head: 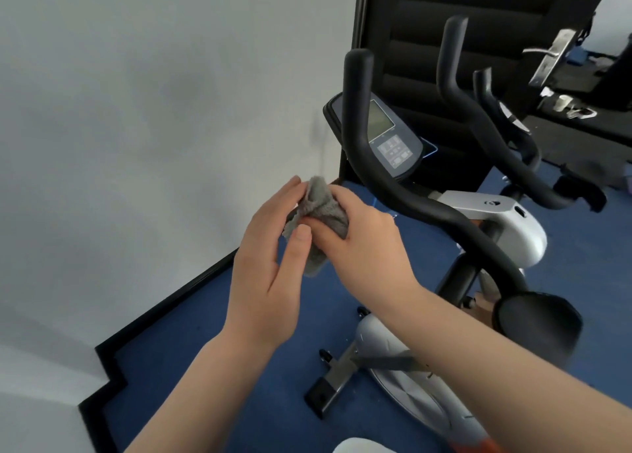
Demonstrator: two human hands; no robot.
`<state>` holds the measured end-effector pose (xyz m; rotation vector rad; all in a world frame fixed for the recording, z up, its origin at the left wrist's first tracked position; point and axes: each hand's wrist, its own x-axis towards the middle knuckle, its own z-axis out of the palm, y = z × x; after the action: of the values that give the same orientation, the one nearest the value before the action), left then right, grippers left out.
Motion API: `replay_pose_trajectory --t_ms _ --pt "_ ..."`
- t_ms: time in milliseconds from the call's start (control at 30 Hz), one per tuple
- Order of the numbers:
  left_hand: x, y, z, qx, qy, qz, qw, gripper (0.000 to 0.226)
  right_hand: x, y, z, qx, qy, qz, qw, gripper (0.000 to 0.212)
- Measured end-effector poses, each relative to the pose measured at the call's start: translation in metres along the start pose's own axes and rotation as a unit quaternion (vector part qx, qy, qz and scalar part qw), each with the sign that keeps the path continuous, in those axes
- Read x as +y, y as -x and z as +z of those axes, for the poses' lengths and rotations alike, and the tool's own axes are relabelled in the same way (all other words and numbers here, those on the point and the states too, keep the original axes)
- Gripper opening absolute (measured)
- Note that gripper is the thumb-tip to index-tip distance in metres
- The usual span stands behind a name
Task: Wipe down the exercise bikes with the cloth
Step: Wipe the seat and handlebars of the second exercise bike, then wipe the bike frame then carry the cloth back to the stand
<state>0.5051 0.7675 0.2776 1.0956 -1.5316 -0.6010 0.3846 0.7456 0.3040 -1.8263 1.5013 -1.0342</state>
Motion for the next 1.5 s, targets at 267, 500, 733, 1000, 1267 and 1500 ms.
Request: replay_pose_trajectory --t_ms 267,500,733,1000,1267,1500 --pt "-0.002 0.011 0.035 -0.06 -0.159 0.117 0.978 0.049 0.018 0.019 -0.027 -0.102 0.124 -0.016 0.987 0.018" --pt "-0.009 0.022 0.059 -0.06 -0.196 0.09 0.975 0.046 0.049 0.04 -0.068 -0.247 0.223 -0.033 0.942 0.029" --pt "-0.007 0.032 0.073 -0.042 -0.258 0.056 0.964 0.048 0.07 0.033 -0.11 -0.328 0.413 -0.149 0.836 0.033" --pt "0.008 0.055 0.08 -0.031 -0.261 -0.015 0.965 0.049 0.08 0.009 -0.142 -0.266 0.462 -0.174 0.828 0.036" --pt "0.026 0.092 0.061 -0.076 -0.216 -0.039 0.973 0.058 0.057 0.055 -0.158 -0.077 0.212 -0.102 0.969 0.017" --pt "0.058 0.14 0.04 -0.115 -0.199 -0.016 0.973 0.054 0.035 0.16 -0.137 -0.007 0.091 0.045 0.995 0.017"
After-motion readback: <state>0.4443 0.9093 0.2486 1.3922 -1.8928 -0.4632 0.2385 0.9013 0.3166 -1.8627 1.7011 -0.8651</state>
